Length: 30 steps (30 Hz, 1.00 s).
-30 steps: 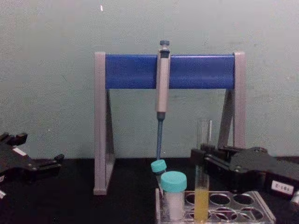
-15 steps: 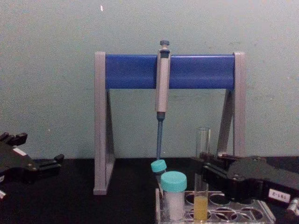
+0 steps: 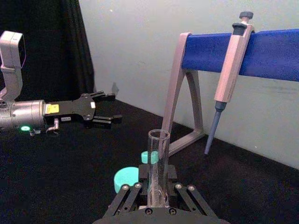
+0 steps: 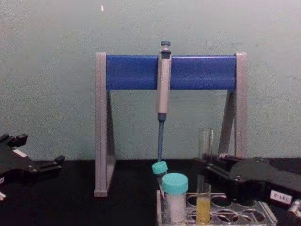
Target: Pick up the test tube from the test tube rack, shake it, then place it back into the test tube rack.
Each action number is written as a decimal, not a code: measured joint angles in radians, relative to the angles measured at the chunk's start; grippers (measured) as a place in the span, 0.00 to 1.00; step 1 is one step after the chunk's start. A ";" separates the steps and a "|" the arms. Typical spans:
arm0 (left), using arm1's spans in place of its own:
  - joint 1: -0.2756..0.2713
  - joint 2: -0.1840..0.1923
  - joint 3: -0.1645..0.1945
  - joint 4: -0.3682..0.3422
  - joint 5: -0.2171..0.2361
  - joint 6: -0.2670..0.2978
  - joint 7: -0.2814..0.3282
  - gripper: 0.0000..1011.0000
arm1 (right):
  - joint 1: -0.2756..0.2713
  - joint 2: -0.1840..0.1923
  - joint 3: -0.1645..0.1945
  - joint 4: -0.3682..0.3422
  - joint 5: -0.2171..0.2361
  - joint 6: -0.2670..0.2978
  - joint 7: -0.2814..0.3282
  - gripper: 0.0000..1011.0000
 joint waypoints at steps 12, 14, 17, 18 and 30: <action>0.000 0.000 0.000 0.000 0.000 0.000 0.000 0.99 | 0.001 0.001 -0.001 0.000 0.000 0.003 0.001 0.42; 0.000 0.000 0.000 0.000 0.000 0.000 0.000 0.99 | 0.001 0.001 -0.001 -0.001 0.000 0.003 0.001 0.46; 0.000 0.000 0.000 0.000 0.000 0.000 0.000 0.99 | 0.001 0.002 -0.001 -0.001 0.001 0.004 0.002 0.56; 0.000 0.000 0.000 0.000 0.000 0.000 0.000 0.99 | 0.001 0.002 -0.001 -0.001 0.001 0.004 0.002 0.59; 0.000 0.000 0.000 0.000 0.000 0.000 0.000 0.99 | 0.001 0.002 -0.001 -0.001 0.002 0.004 0.003 0.95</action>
